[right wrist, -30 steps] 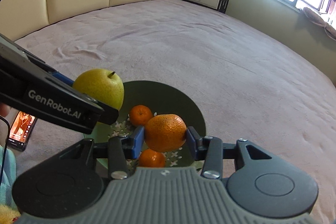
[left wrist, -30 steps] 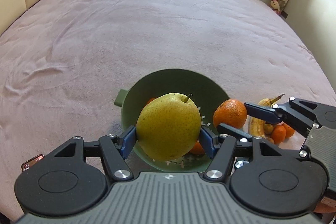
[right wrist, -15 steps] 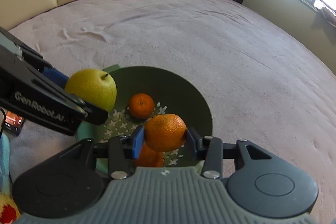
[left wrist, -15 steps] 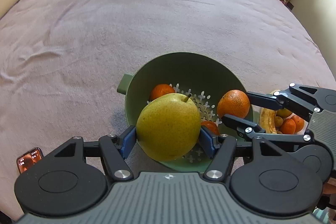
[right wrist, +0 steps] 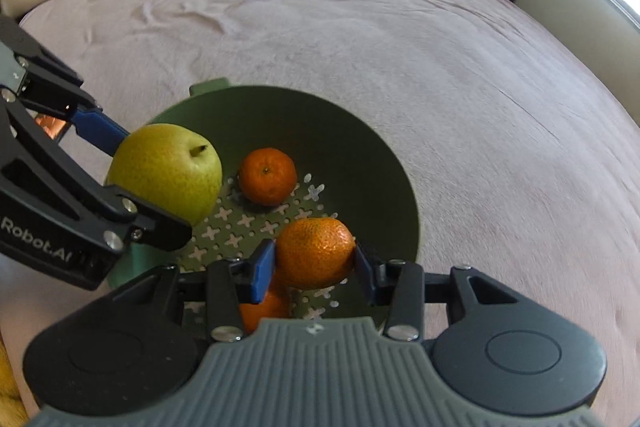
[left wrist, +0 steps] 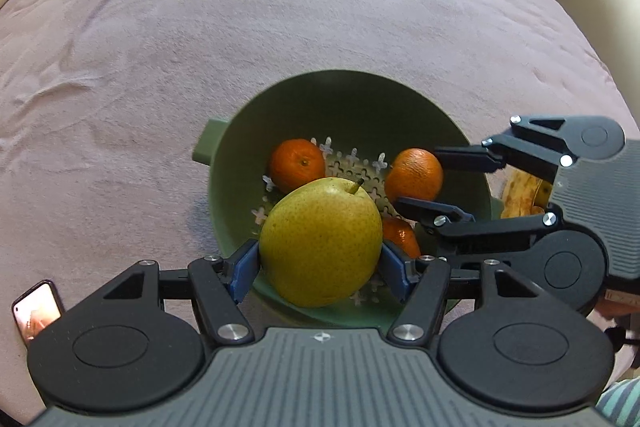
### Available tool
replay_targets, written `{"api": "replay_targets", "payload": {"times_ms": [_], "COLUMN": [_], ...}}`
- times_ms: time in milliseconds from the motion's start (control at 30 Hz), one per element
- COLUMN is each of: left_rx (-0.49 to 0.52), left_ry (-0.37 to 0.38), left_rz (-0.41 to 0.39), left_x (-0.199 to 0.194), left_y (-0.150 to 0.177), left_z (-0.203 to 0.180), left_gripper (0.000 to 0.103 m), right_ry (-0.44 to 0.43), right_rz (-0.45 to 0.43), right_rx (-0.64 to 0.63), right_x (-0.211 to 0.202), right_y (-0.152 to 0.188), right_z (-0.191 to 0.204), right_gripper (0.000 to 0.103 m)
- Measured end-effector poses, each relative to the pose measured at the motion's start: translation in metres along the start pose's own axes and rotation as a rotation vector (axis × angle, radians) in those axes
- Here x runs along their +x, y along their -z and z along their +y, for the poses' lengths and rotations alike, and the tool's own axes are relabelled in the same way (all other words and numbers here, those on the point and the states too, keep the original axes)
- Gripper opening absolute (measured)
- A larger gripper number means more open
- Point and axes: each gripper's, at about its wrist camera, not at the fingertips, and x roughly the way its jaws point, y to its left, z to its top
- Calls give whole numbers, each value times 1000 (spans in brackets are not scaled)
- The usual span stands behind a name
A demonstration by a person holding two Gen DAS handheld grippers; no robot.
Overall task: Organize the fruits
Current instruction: 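Lower the pear and mandarin into the colander and open both tools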
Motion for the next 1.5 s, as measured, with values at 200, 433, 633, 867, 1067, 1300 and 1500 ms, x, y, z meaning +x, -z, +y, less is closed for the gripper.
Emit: {"api": "replay_targets", "payload": {"times_ms": [200, 433, 633, 867, 1067, 1300, 1500], "left_rx": [60, 82, 108, 140, 168, 177, 189], "left_ry": [-21, -48, -71, -83, -105, -127, -115], "left_rz": [29, 61, 69, 70, 59, 61, 49], "left_x": [15, 32, 41, 48, 53, 59, 56], "left_y": [0, -2, -5, -6, -6, -7, -3], "left_z": [-12, -19, -20, -25, -27, -29, -32], "left_gripper": [74, 74, 74, 74, 74, 74, 74], "right_ry": [-59, -81, -102, -130, -126, -117, -91], "right_rz": [11, 45, 64, 88, 103, 106, 130], "right_rx": [-80, -160, -236, -293, -325, -328, -323], "right_x": [11, 22, 33, 43, 49, 51, 47], "right_y": [1, -1, -6, -11, -13, -15, -14], "right_z": [-10, -17, -17, -16, -14, -13, -13], "right_gripper": [41, 41, 41, 41, 42, 42, 42]}}
